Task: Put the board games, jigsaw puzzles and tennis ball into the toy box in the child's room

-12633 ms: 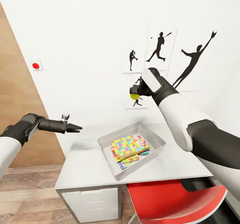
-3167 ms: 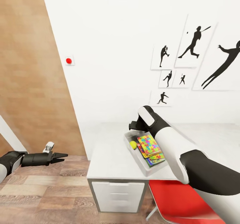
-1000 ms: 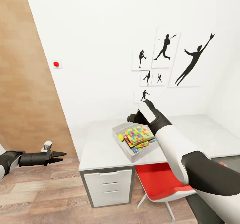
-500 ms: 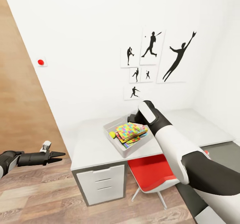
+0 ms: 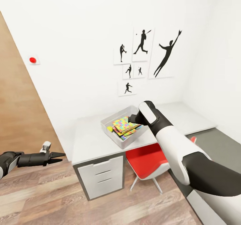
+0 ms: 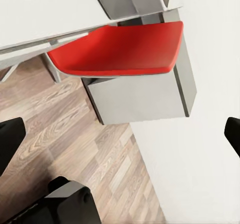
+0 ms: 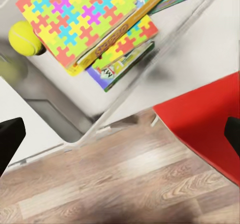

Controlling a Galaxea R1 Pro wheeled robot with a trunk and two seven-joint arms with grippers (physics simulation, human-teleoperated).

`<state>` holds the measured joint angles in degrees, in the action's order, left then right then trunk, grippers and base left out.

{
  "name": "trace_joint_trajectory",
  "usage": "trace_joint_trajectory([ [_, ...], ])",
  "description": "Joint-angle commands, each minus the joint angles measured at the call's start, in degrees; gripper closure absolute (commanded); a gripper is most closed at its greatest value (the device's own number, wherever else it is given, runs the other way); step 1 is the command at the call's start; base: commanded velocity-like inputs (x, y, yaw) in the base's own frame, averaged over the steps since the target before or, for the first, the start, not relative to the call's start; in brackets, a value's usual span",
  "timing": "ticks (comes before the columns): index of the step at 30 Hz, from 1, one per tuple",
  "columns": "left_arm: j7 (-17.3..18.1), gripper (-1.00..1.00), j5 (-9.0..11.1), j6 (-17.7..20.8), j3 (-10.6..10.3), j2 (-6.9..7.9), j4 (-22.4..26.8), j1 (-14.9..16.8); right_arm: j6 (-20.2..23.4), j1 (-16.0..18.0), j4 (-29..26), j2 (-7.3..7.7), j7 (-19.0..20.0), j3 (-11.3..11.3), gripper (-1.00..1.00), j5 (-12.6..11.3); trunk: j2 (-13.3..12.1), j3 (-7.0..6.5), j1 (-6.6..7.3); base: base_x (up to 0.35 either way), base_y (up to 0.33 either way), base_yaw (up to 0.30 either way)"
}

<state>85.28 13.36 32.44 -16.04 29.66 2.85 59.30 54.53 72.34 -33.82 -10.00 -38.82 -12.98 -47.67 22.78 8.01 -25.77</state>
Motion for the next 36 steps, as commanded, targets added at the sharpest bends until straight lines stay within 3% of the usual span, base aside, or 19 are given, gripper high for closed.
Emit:
trace_joint_trajectory([
  [1, 0.23, -1.00, 0.42, 0.60, -0.48, 0.04, 0.05, 0.03, 0.05, 0.08, -0.01, 0.00, -0.55, -0.21, -1.00, -0.57, 0.14, 0.21, -0.02, -0.192, 0.192, -0.200],
  [19, 0.24, -1.00, 0.43, 0.41, -0.48, 0.04, 0.05, 0.03, 0.47, 0.12, -0.52, 0.00, -0.99, -0.11, -1.00, -0.39, 0.14, 1.43, -0.02, -0.033, 0.034, -0.200],
  [24, 0.17, -1.00, 0.43, 0.40, -0.48, 0.04, 0.05, 0.03, 2.38, 0.16, -4.72, 0.00, -1.06, 0.02, -1.00, -0.33, 0.14, 1.77, -0.02, 0.000, 0.000, -0.200],
  [30, 0.15, -1.00, 0.43, 0.35, -0.48, 0.04, 0.05, 0.03, 4.14, 0.17, -12.25, 0.74, -1.47, 3.63, -1.00, -0.11, 0.14, 2.18, -0.02, 0.000, 0.000, -0.199],
  [36, 0.15, -1.00, 0.43, 0.34, -0.48, -0.01, 0.06, 0.03, 4.38, 0.17, -15.69, 1.64, -3.57, 5.09, -1.00, -0.02, 0.14, 2.60, -0.02, 0.000, 0.000, -0.197],
])
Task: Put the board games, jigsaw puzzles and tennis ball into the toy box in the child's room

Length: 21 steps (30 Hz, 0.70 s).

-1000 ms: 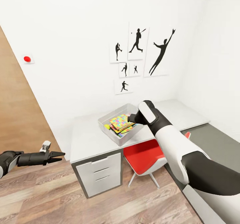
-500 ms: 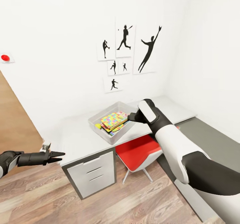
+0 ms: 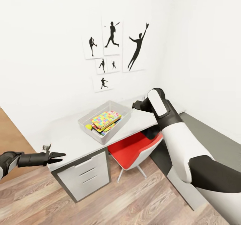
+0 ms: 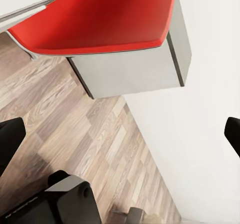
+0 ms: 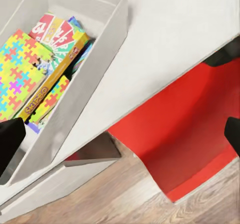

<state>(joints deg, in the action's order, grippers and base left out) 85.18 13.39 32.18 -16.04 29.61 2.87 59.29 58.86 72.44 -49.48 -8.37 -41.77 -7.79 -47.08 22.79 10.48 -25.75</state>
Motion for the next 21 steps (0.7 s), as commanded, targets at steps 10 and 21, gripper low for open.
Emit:
trace_joint_trajectory([
  [10, 0.25, -1.00, 0.41, 0.60, -0.48, 0.08, 0.04, 0.04, 0.10, 0.07, -2.73, 3.52, -3.67, 1.88, -1.00, -0.86, 0.13, 0.81, -0.03, -0.024, 0.009, -0.200],
  [21, 0.25, -1.00, 0.41, 0.12, -0.48, 0.04, 0.03, 0.04, 0.03, 0.01, -2.64, 8.01, -5.84, 4.94, -1.00, -0.75, 0.13, 1.47, -0.03, -0.170, 0.081, -0.218],
])
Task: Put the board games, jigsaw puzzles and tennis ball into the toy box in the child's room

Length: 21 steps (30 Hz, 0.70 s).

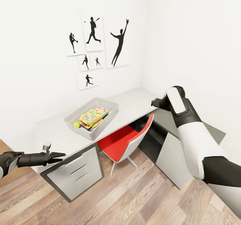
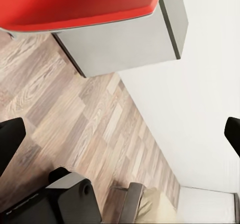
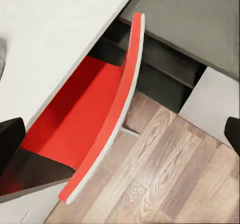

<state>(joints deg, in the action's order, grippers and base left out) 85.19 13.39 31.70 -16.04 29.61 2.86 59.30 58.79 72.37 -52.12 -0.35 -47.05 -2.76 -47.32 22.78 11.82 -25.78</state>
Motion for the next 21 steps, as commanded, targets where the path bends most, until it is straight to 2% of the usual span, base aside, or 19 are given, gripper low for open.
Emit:
trace_joint_trajectory([
  [1, 0.23, -1.00, 0.41, 0.55, -0.48, 0.03, 0.04, 0.03, 0.09, 0.07, 0.11, 0.28, -0.83, -0.04, -1.00, -0.52, 0.14, 0.19, -0.01, -0.242, 0.119, -0.222],
  [10, 0.23, -1.00, 0.41, 0.47, -0.48, 0.06, 0.04, 0.03, -0.25, -0.67, 1.73, 0.90, -1.33, 0.28, -1.00, -0.50, 0.14, 0.70, -0.01, -0.194, 0.116, -0.224],
  [21, 0.23, -1.00, 0.41, 0.39, -0.48, 0.07, 0.06, 0.03, -0.65, -2.61, 2.56, 2.49, -1.29, 0.47, -1.00, -0.49, 0.14, 1.30, -0.01, -0.148, 0.208, -0.227],
])
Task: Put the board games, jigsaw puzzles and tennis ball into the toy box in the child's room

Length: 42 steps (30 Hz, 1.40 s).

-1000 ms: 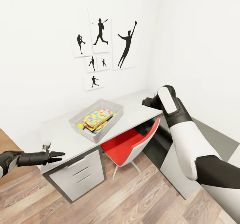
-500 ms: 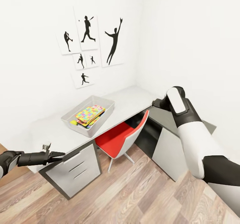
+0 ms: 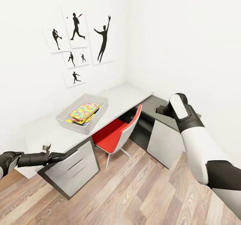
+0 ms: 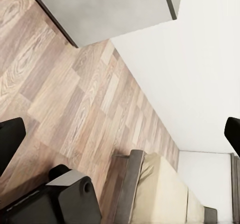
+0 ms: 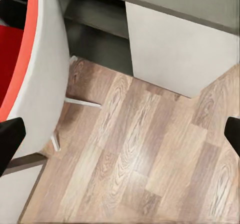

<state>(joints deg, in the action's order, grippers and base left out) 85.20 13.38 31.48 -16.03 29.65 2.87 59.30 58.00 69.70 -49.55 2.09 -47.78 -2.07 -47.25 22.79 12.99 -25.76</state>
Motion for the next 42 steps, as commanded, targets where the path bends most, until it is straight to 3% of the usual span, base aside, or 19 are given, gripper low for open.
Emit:
trace_joint_trajectory([
  [1, 0.23, -1.00, 0.42, 0.60, -0.49, 0.02, 0.04, 0.04, 0.12, -0.08, 0.14, 0.09, -0.57, -0.22, -1.00, -0.57, 0.12, 0.17, -0.03, -0.044, 0.156, -0.228],
  [6, 0.23, -1.00, 0.42, 0.64, -0.49, 0.05, 0.03, 0.03, 0.08, -2.18, 1.37, 0.24, -0.57, -0.24, -1.00, -0.57, 0.12, 0.42, -0.03, -0.018, 0.066, -0.201],
  [14, 0.15, -1.00, 0.42, 0.68, -0.49, -0.02, 0.05, 0.03, -1.31, -8.50, 1.83, -0.19, -0.24, -0.30, -1.00, -0.38, 0.12, 0.50, -0.03, -0.003, 0.010, -0.042],
  [26, 0.14, -1.00, 0.42, 0.60, -0.49, -0.03, 0.07, 0.03, -3.36, -12.32, 2.86, -0.19, 0.21, -0.30, -1.00, -0.33, 0.12, 0.51, -0.03, 0.000, 0.000, -0.001],
  [32, 0.14, -1.00, 0.42, 0.58, -0.49, -0.03, 0.03, 0.03, -6.20, -14.43, 2.87, -0.43, 0.28, -0.42, -1.00, -0.39, 0.12, 0.51, -0.03, 0.000, 0.000, 0.000],
  [42, 0.16, -1.00, 0.42, 0.51, -0.49, -0.05, 0.04, 0.04, -13.61, -22.25, 2.84, -0.50, 0.32, -0.60, -1.00, -0.22, 0.12, 0.51, -0.03, 0.000, 0.000, 0.000],
])
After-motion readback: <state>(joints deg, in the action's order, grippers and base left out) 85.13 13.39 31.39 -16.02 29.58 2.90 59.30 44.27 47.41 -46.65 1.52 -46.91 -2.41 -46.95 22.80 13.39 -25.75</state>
